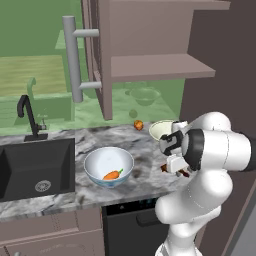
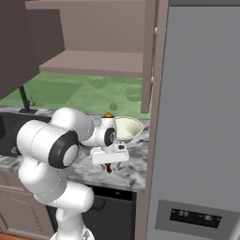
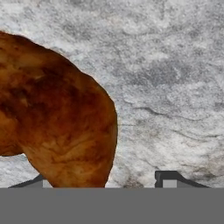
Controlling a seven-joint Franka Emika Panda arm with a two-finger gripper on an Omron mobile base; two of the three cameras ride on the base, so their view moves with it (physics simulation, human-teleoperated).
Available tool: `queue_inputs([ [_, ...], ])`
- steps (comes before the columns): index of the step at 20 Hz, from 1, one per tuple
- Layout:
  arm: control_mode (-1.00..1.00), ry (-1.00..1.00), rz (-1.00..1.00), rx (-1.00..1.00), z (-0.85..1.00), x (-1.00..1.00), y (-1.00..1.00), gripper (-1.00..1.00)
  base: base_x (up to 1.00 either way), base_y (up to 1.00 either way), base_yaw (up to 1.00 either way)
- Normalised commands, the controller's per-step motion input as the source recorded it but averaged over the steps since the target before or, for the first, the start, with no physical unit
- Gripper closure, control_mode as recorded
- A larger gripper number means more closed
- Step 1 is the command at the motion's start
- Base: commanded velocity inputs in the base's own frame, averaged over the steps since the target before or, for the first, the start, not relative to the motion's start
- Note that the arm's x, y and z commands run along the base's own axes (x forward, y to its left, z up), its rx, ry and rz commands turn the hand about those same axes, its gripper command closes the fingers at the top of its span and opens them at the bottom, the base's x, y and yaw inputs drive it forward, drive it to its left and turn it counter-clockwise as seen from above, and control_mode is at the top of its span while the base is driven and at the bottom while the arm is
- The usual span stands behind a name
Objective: Pick both bowls and place them on the counter. Then place the chicken drumstick in one bowl and place the carrot in the other bowl.
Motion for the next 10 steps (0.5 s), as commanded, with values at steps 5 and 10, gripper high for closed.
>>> queue_inputs([
  [5,-1.00,-0.02,0.00,0.00,-0.22,-0.02,0.06,1.00,0.00,0.00,0.00],
  [10,-1.00,0.00,0.00,0.00,-0.17,0.00,0.08,1.00,0.00,0.00,0.00],
])
